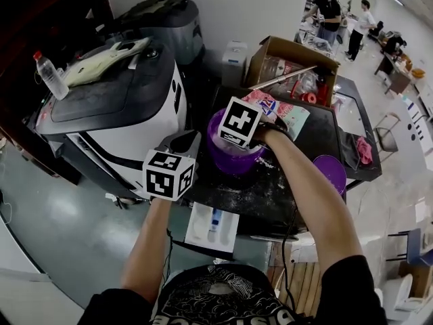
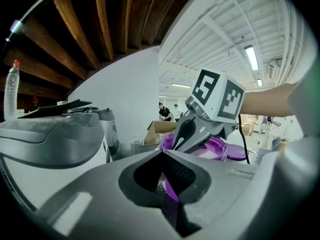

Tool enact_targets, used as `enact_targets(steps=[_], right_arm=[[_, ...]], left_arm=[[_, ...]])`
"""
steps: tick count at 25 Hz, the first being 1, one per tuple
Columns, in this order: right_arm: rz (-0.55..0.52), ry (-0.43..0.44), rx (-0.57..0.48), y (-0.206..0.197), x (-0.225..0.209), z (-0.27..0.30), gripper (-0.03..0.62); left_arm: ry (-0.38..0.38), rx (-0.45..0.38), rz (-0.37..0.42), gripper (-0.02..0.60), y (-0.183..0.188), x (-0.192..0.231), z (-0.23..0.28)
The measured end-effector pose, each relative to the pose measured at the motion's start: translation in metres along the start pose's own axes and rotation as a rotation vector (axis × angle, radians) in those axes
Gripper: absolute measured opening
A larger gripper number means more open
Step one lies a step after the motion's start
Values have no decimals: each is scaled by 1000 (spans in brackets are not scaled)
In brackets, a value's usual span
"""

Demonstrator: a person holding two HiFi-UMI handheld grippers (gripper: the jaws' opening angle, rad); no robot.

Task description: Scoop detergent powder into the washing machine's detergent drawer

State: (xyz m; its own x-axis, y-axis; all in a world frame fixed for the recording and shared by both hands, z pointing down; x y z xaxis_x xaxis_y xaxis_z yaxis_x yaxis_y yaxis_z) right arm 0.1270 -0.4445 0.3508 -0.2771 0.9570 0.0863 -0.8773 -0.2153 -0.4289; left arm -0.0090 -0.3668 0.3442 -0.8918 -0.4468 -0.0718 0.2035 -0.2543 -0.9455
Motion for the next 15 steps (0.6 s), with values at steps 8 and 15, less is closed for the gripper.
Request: enact_targets(steps=[8,15], right_arm=[[-11,66,19,-1,3,5,37],[-10,118,52,-6,7,10,37]], left_arm=[[0,16,8,2,-2,-4,1],[11,19,4,2,-4,-6,1]])
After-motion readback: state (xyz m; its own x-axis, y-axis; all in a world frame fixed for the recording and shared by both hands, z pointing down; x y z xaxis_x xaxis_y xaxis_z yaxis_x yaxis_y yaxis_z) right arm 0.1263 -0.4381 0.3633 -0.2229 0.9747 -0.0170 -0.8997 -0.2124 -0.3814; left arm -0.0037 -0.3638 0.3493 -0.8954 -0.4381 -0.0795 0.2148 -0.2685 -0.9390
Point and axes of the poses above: the fingertips, and each gripper's own axes: z forward along the fingers, x to its left, y out of its top, the point moved 9 cm from there along -z, backward along the fingers, and after that the axes turned 10 degrees about y, right-handed, at the moved point
